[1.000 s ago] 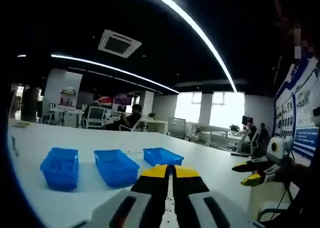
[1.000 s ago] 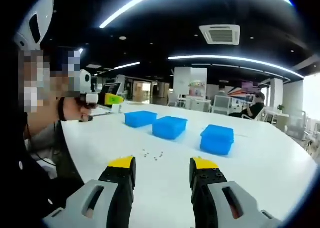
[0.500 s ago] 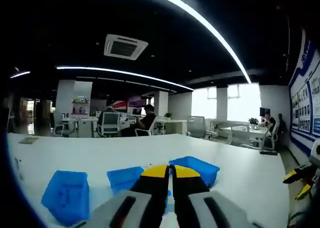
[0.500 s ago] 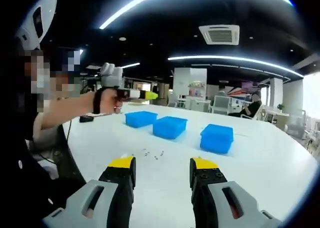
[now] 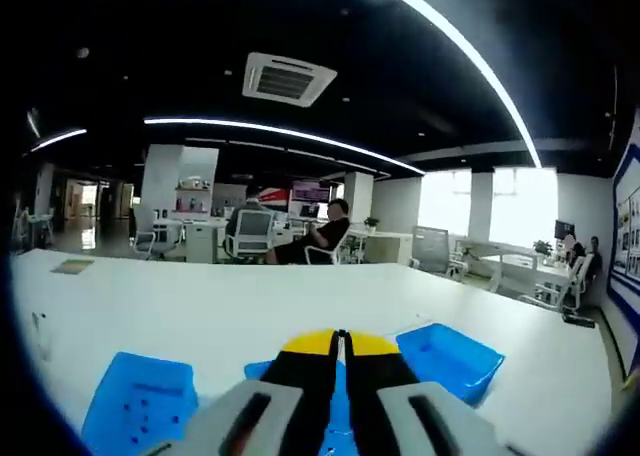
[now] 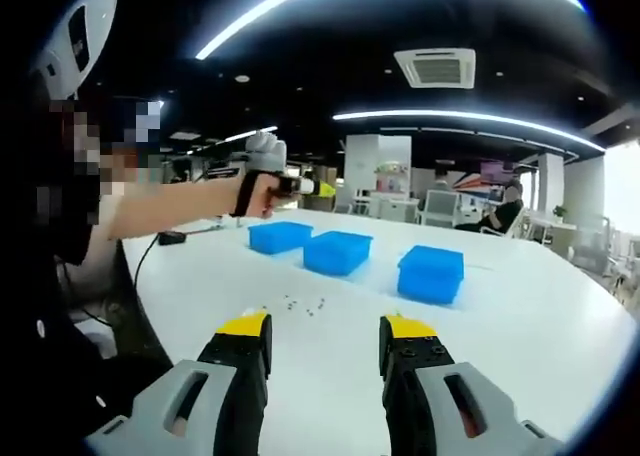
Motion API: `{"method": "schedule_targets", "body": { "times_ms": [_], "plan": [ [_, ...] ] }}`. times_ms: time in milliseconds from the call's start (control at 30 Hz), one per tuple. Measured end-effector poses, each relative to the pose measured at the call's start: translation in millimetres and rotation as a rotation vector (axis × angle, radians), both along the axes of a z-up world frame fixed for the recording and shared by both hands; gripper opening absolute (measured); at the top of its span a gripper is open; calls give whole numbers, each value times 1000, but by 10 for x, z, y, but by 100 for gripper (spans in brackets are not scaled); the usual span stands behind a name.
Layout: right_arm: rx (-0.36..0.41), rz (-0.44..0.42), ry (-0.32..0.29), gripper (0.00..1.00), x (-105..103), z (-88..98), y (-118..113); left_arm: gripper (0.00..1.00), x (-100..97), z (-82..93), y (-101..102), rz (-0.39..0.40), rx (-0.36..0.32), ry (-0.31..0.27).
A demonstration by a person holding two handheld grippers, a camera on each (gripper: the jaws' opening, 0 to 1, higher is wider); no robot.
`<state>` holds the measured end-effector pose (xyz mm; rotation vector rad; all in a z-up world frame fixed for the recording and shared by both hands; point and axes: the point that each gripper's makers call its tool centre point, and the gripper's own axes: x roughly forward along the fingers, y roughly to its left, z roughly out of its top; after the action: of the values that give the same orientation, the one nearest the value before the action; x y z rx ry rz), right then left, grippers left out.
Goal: Pick up the resistors one by one and place each resistor into its matching bin, sorting the parts by color and model until every resistor is separated into the correct bin for its type
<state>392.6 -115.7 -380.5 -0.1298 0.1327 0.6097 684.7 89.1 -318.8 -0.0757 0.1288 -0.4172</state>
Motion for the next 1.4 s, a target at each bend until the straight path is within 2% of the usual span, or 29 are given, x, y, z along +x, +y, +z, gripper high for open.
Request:
{"method": "schedule_targets", "body": {
  "times_ms": [67, 133, 167, 300, 467, 633, 833, 933, 967, 1033, 1133, 1267, 1400],
  "plan": [
    [1, 1, 0, 45, -3, 4, 3, 15, 21, -33, 18, 8, 30, -6],
    [1, 0, -2, 45, -7, 11, 0, 33, 30, -71, 53, 22, 45, 5],
    [1, -1, -3, 45, -9, 15, -5, 36, 7, -89, 49, 16, 39, 14],
    [1, -3, 0, 45, -12, 5, -10, 40, -108, -122, 69, -2, 64, 6],
    [-3, 8, 0, 45, -1, 4, 20, 43, -375, -145, 125, -35, 74, 2],
    [-13, 25, 4, 45, 53, 4, 55, 46, -889, -157, 191, -113, 78, -18],
    [-22, 34, 4, 45, 129, 27, 77, 48, -1648, -133, 328, -204, 47, -47],
    [-28, 42, -1, 45, 165, 53, 116, 49, -2001, -163, 432, -239, 44, -49],
    [-29, 44, -2, 45, 168, 56, 121, 49, -2040, -169, 444, -243, 46, -49],
    [-45, 57, -4, 45, 191, 65, 162, 50, -2297, -254, 581, -262, 69, -47],
    [-60, 72, -2, 45, 209, 70, 191, 50, -2564, -401, 729, -275, 92, -22],
    [-64, 85, 0, 46, 220, 89, 192, 52, -2879, -592, 886, -268, 87, 27],
    [-85, 92, 5, 46, 242, 88, 189, 54, -3048, -668, 1016, -236, 123, 34]
  ]
}}
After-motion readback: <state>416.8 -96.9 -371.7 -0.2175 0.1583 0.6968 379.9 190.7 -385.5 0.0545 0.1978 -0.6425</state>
